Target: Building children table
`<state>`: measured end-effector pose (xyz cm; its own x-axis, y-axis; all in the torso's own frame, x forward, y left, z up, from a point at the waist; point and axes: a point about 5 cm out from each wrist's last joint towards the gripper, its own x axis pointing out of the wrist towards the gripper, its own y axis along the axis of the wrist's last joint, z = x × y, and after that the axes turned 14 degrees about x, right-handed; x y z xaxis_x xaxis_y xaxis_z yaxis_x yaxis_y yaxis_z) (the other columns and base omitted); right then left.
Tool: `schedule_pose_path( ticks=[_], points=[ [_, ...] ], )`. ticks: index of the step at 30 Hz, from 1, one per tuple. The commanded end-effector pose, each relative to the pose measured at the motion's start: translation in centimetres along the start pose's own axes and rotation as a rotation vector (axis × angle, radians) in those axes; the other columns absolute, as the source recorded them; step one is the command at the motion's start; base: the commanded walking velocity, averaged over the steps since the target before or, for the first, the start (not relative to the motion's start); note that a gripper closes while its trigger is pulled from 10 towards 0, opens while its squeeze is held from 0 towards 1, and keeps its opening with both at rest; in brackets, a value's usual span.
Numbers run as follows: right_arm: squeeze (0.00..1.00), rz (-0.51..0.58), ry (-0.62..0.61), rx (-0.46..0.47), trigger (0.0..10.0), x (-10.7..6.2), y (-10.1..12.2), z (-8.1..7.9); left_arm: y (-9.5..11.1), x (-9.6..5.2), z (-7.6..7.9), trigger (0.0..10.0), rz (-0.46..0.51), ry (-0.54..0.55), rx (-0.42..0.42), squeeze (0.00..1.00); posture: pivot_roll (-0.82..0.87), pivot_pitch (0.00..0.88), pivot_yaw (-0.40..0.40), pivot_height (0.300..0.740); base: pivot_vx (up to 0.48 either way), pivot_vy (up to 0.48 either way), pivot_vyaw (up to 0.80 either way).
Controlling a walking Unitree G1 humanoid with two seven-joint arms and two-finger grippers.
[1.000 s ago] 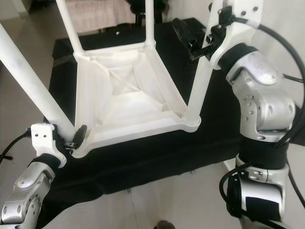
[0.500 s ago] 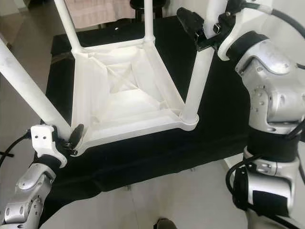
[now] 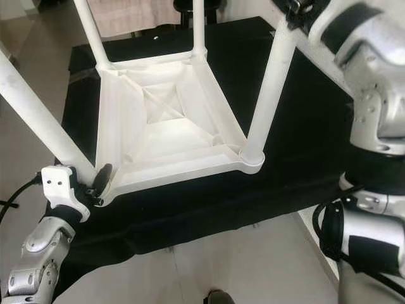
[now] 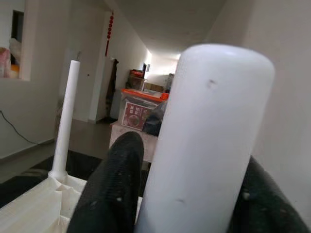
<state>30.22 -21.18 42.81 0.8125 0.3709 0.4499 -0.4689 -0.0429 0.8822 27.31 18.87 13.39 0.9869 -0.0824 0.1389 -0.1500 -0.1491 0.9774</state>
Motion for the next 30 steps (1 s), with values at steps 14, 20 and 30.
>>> schedule_pose_path(
  ticks=[14, 20, 30],
  points=[
    [0.0, -0.176, -0.247, 0.056, 0.0, -1.2, -4.6, 2.9, 6.5, 1.1, -8.3, 0.6, 0.162, 0.22, 0.24, 0.0, -0.15, 0.104, 0.033, 0.74, 0.0, 0.0, 0.0],
    [0.0, -0.286, -0.338, 0.121, 0.0, -1.6, -9.1, 2.9, 15.9, 2.4, -11.9, 0.4, 0.409, 0.223, 0.384, 0.0, -0.11, 0.087, 0.033, 0.74, 0.0, 0.0, 0.0],
    [0.0, -0.486, -0.427, 0.361, 0.0, -1.8, -18.9, -1.9, 30.6, 5.8, -10.4, 5.1, 0.745, -0.038, 0.499, 0.0, -0.04, 0.075, 0.088, 0.74, 0.0, 0.0, 0.0]
  ],
)
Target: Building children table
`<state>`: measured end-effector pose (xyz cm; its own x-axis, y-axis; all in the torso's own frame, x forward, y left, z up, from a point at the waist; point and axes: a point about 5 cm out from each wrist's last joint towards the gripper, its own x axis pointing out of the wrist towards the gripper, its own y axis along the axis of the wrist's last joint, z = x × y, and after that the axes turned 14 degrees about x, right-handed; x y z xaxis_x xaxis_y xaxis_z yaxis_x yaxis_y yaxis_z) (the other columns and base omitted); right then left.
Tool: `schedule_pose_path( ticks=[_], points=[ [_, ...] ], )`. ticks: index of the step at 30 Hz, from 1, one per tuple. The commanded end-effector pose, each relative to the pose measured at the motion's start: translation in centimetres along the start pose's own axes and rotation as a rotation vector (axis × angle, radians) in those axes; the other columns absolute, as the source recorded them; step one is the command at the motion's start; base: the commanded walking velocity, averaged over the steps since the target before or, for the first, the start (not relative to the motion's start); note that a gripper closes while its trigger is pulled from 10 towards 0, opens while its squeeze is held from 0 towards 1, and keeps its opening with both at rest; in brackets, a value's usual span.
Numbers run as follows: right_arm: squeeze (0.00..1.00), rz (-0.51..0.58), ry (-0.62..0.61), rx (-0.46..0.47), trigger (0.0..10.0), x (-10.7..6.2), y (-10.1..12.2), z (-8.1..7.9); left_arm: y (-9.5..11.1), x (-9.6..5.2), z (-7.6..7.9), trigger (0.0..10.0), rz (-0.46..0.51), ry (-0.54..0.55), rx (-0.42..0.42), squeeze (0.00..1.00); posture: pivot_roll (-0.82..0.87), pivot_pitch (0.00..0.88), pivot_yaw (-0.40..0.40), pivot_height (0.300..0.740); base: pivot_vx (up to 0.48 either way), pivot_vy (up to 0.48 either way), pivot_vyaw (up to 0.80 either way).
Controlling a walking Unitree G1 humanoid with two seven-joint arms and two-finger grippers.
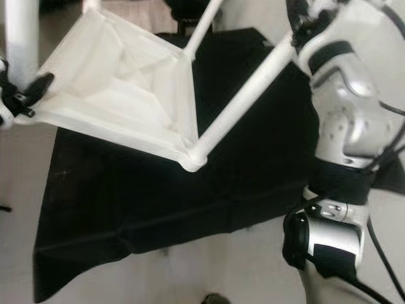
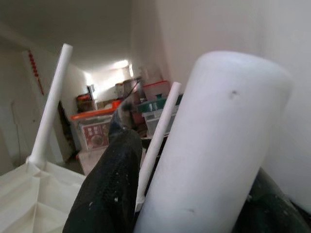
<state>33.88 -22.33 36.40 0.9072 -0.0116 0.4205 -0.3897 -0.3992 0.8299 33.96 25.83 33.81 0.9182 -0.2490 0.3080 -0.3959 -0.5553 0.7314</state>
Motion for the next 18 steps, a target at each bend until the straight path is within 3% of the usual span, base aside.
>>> schedule_pose_path(
  ticks=[1, 2, 4, 5, 6, 7, 9, 10, 18],
  points=[
    [0.0, -0.473, -0.126, -0.102, 0.0, -2.0, -11.8, 1.9, 11.6, -0.3, -5.9, 5.1, 0.478, 0.165, 0.058, 0.0, -0.04, 0.075, 0.088, 0.74, 0.0, 0.0, 0.0],
    [0.0, -0.514, -0.161, -0.055, 0.0, -2.5, -13.9, 1.6, 13.9, 0.8, -6.2, 5.1, 0.535, 0.118, 0.047, 0.0, -0.04, 0.075, 0.088, 0.74, 0.0, 0.0, 0.0],
    [0.0, -0.514, -0.161, -0.055, 0.0, -2.5, -13.9, 1.6, 13.9, 0.8, -6.2, 5.1, 0.535, 0.118, 0.047, 0.0, -0.04, 0.075, 0.088, 0.74, 0.0, 0.0, 0.0],
    [0.0, -0.563, -0.235, -0.003, 0.9, -3.1, -16.4, 1.7, 15.9, 2.4, -6.1, 7.5, 0.578, 0.052, 0.017, 0.0, -0.03, 0.075, 0.106, 0.74, 0.0, 0.0, 0.0],
    [0.0, -0.6, -0.305, 0.025, 2.9, -3.8, -18.5, 2.0, 17.1, 3.8, -5.5, 10.0, 0.596, -0.007, -0.017, 0.0, -0.02, 0.085, 0.125, 0.74, 0.0, 0.0, 0.0],
    [0.0, -0.637, -0.371, 0.041, 8.4, -4.6, -20.3, 2.4, 17.9, 5.0, -4.5, 10.0, 0.606, -0.068, -0.059, 0.0, -0.02, 0.087, 0.136, 0.74, 0.0, 0.0, 0.0],
    [0.0, -0.637, -0.371, 0.041, 8.4, -4.6, -20.3, 2.4, 17.9, 5.0, -4.5, 10.0, 0.606, -0.068, -0.059, 0.0, -0.02, 0.087, 0.136, 0.74, 0.0, 0.0, 0.0],
    [0.0, -0.684, -0.471, 0.021, 10.0, -6.0, -22.6, 3.5, 18.9, 6.8, -2.5, 10.0, 0.613, -0.172, -0.121, 0.0, -0.01, 0.103, 0.155, 0.74, 0.0, 0.0, 0.0],
    [0.0, -0.703, -0.581, -0.031, 10.0, -7.1, -23.8, 5.1, 20.5, 8.9, 1.1, 10.0, 0.634, -0.36, -0.232, 0.0, 0.0, 0.13, 0.185, 0.74, 0.0, 0.0, 0.0]
  ],
)
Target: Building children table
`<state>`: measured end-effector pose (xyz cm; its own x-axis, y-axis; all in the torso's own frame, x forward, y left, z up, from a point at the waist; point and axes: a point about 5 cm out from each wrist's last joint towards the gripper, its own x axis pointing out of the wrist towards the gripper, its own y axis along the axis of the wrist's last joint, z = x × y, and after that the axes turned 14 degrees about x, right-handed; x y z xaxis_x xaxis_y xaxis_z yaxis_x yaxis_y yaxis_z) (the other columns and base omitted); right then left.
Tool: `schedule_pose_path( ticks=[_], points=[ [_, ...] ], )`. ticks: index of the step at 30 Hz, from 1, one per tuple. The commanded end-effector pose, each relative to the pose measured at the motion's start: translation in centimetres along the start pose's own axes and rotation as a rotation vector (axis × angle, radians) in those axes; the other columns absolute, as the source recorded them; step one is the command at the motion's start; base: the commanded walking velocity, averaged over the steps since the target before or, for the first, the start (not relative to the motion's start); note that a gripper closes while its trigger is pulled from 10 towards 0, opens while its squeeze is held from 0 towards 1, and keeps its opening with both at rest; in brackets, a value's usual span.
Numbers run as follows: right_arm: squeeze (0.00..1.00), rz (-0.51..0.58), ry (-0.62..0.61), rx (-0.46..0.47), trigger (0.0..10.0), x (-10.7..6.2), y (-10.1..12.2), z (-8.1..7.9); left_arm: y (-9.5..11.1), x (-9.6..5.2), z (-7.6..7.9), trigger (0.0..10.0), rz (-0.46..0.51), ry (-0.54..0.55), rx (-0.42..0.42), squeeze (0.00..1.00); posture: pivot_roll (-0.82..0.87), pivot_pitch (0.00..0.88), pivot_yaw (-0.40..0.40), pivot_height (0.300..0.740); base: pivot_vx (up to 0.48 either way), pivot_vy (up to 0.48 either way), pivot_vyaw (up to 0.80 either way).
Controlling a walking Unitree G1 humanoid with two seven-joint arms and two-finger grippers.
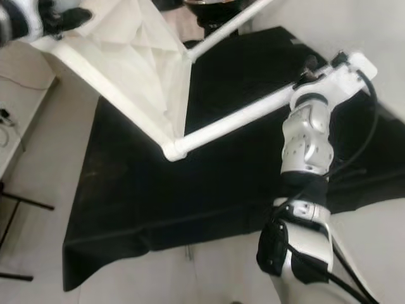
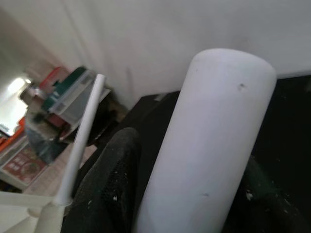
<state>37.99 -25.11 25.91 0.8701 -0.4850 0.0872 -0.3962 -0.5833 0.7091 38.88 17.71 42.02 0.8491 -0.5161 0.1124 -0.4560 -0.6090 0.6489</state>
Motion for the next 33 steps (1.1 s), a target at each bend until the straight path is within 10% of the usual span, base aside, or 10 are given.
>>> schedule_pose_path(
  ticks=[1, 3, 4, 15, 16, 23, 24, 25, 28, 33],
  points=[
    [0.0, -0.578, -0.121, -0.438, 10.0, -5.3, -14.5, 5.4, 12.4, 1.0, -0.8, 10.0, 0.639, -0.047, -0.262, 0.13, 0.0, 0.133, 0.191, 0.74, 0.0, 0.0, 0.0],
    [0.0, -0.572, -0.146, -0.441, 10.0, -5.3, -14.6, 5.7, 12.9, 1.7, -0.4, 10.0, 0.642, -0.085, -0.28, 0.13, 0.0, 0.133, 0.191, 0.74, 0.0, 0.0, 0.0],
    [0.0, -0.563, -0.171, -0.441, 10.0, -5.3, -14.6, 5.9, 13.2, 2.5, 0.2, 10.0, 0.636, -0.117, -0.304, 1.0, 0.0, 0.141, 0.2, 0.74, 0.0, 0.0, 0.0],
    [0.0, -0.523, -0.269, -0.466, 10.0, -5.1, -14.4, 7.3, 14.1, 4.3, 2.6, 10.0, 0.62, -0.188, -0.329, 1.0, -0.01, 0.148, 0.2, 0.74, 0.0, 0.0, 0.0],
    [1.0, -0.478, -0.309, -0.481, 10.0, -4.8, -13.8, 7.9, 14.2, 4.4, 3.1, 10.0, 0.633, -0.218, -0.318, 1.0, -0.02, 0.143, 0.197, 0.74, 0.0, 0.0, 0.0],
    [1.0, -0.322, -0.384, -0.562, 10.0, -3.6, -11.6, 8.3, 14.2, 4.0, 3.5, 10.0, 0.675, -0.314, -0.279, 1.0, -0.02, 0.129, 0.182, 0.74, 0.0, 0.0, 0.0],
    [1.0, -0.308, -0.396, -0.58, 10.0, -3.5, -11.4, 8.4, 14.2, 3.9, 3.4, 10.0, 0.689, -0.333, -0.279, 0.93, -0.02, 0.122, 0.177, 0.74, 0.0, 0.0, 0.0],
    [1.0, -0.281, -0.395, -0.604, 10.0, -3.3, -11.1, 8.3, 14.3, 3.7, 3.3, 10.0, 0.704, -0.347, -0.275, 0.52, -0.03, 0.12, 0.171, 0.74, 0.0, 0.0, 0.0],
    [1.0, -0.22, -0.383, -0.65, 10.0, -2.8, -10.2, 7.8, 14.4, 3.3, 3.1, 10.0, 0.74, -0.376, -0.274, 0.0, -0.03, 0.118, 0.165, 0.74, 0.0, 0.0, 0.0],
    [1.0, -0.149, -0.374, -0.705, 10.0, -2.2, -9.2, 7.2, 14.3, 3.0, 3.2, 10.0, 0.768, -0.408, -0.268, 0.0, -0.03, 0.116, 0.154, 0.74, 0.0, 0.0, 0.0]
  ],
)
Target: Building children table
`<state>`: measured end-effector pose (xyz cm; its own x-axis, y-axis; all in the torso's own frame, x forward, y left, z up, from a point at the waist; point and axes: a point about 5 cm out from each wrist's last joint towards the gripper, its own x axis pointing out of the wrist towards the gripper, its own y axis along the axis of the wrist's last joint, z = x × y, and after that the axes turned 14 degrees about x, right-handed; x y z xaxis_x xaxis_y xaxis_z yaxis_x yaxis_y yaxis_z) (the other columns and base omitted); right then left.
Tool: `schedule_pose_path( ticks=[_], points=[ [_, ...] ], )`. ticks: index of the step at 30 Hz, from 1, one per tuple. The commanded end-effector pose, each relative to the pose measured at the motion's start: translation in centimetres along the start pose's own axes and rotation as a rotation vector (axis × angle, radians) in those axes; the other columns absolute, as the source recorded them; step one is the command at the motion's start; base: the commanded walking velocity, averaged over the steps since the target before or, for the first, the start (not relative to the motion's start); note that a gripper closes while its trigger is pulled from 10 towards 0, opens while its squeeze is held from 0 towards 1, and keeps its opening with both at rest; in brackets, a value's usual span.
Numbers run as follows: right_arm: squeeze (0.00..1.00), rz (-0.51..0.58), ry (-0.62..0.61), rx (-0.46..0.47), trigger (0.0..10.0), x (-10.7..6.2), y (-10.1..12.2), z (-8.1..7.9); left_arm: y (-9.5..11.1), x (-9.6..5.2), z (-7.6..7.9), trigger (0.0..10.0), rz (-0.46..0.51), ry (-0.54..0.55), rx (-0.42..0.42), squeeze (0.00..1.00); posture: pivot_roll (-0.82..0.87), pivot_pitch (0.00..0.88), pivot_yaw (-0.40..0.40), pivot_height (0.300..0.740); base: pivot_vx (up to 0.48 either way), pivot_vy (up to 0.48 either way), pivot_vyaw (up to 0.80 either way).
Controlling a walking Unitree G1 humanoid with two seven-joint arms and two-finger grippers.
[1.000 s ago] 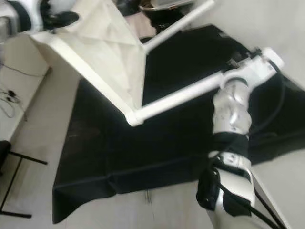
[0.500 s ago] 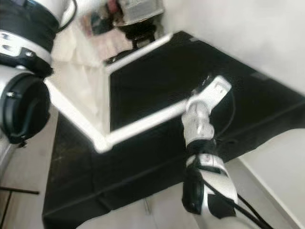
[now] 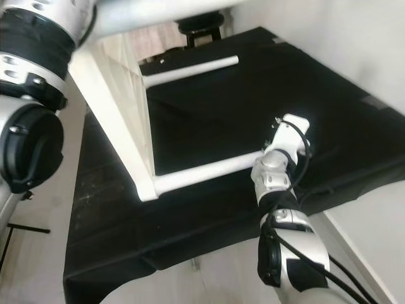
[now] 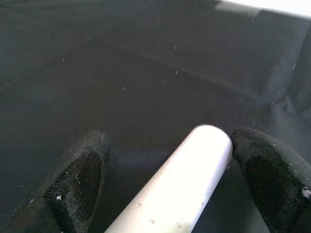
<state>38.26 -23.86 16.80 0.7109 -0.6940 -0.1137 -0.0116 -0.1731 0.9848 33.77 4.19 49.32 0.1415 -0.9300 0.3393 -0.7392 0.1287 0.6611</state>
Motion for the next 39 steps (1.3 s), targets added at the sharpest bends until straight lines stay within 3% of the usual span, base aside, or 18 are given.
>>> schedule_pose_path(
  ticks=[1, 4, 6, 10, 17, 20, 22, 23, 24, 25, 26, 27, 31, 33, 39],
  points=[
    [1.0, -0.05, -0.041, -0.109, 10.0, -0.3, -2.0, 0.5, -0.1, -1.3, -0.3, 10.0, 0.0, -0.01, 0.0, 0.0, -0.03, 0.114, 0.15, 0.74, 0.0, 0.0, 0.0],
    [1.0, -0.017, -0.052, -0.14, 10.0, -0.2, -1.4, 0.4, -0.2, -1.3, -0.1, 10.0, 0.001, -0.03, 0.005, 0.0, -0.03, 0.114, 0.149, 0.74, 0.0, 0.0, 0.0],
    [1.0, 0.126, -0.046, -0.19, 10.0, -0.4, 1.0, -0.9, -0.1, -1.2, 0.3, 10.0, 0.006, -0.071, 0.013, 0.0, -0.03, 0.114, 0.145, 0.74, 0.0, 0.0, 0.0],
    [1.0, 0.236, -0.049, -0.212, 10.0, -0.8, 2.9, -2.0, -0.1, -1.2, 0.4, 10.0, 0.01, -0.095, 0.017, 0.0, -0.03, 0.113, 0.143, 0.74, 0.0, 0.0, 0.0],
    [1.0, 0.392, -0.118, -0.224, 10.0, -0.9, 6.3, -2.4, 0.0, -1.3, 0.6, 10.0, 0.018, -0.112, 0.023, 0.0, -0.03, 0.109, 0.142, 0.74, 0.0, 0.0, 0.0],
    [1.0, 0.474, -0.047, -0.2, 10.0, -1.2, 8.2, -3.3, 0.1, -1.5, 0.6, 10.0, 0.026, -0.103, 0.028, 0.0, -0.04, 0.101, 0.142, 0.74, 0.0, 0.0, 0.0],
    [1.0, 0.474, -0.047, -0.2, 10.0, -1.2, 8.2, -3.3, 0.1, -1.5, 0.6, 10.0, 0.026, -0.103, 0.028, 0.0, -0.04, 0.101, 0.142, 0.74, 0.0, 0.0, 0.0],
    [1.0, 0.511, 0.094, -0.206, 10.0, -1.8, 9.1, -4.6, 0.4, -1.8, 0.4, 10.0, 0.036, -0.079, 0.035, 0.0, -0.05, 0.095, 0.141, 0.74, 0.0, 0.0, 0.0],
    [0.82, 0.525, 0.268, -0.208, 10.0, -2.6, 9.8, -6.0, 0.8, -2.2, 0.1, 10.0, 0.051, -0.018, 0.058, 0.0, -0.06, 0.088, 0.141, 0.74, 0.0, 0.0, 0.0],
    [0.82, 0.525, 0.268, -0.208, 10.0, -2.6, 9.8, -6.0, 0.8, -2.2, 0.1, 10.0, 0.051, -0.018, 0.058, 0.0, -0.06, 0.088, 0.141, 0.74, 0.0, 0.0, 0.0],
    [0.2, 0.528, 0.403, -0.21, 10.0, -3.3, 10.0, -7.1, 1.2, -2.7, -0.2, 10.0, 0.067, 0.033, 0.08, 0.0, -0.07, 0.082, 0.141, 0.74, 0.0, 0.0, 0.0],
    [0.0, 0.537, 0.49, -0.216, 10.0, -3.9, 10.2, -7.5, 2.0, -3.1, -0.4, 10.0, 0.095, 0.086, 0.111, 0.0, -0.07, 0.077, 0.136, 0.74, 0.0, 0.0, 0.0],
    [0.0, 0.543, 0.526, -0.22, 10.0, -4.1, 10.3, -7.7, 2.5, -3.3, -0.5, 10.0, 0.114, 0.118, 0.13, 0.0, -0.07, 0.077, 0.136, 0.74, 0.0, 0.0, 0.0],
    [0.0, 0.546, 0.598, -0.229, 10.0, -4.8, 9.7, -7.7, 4.9, -3.8, -1.4, 10.0, 0.178, 0.211, 0.239, 0.0, -0.08, 0.063, 0.12, 0.74, 0.0, 0.0, 0.0],
    [0.0, 0.541, 0.675, -0.26, 10.0, -5.8, 8.5, -7.9, 7.3, -4.0, -2.6, 10.0, 0.211, 0.31, 0.37, 0.0, -0.08, 0.055, 0.111, 0.74, 0.0, 0.0, 0.0]
  ],
)
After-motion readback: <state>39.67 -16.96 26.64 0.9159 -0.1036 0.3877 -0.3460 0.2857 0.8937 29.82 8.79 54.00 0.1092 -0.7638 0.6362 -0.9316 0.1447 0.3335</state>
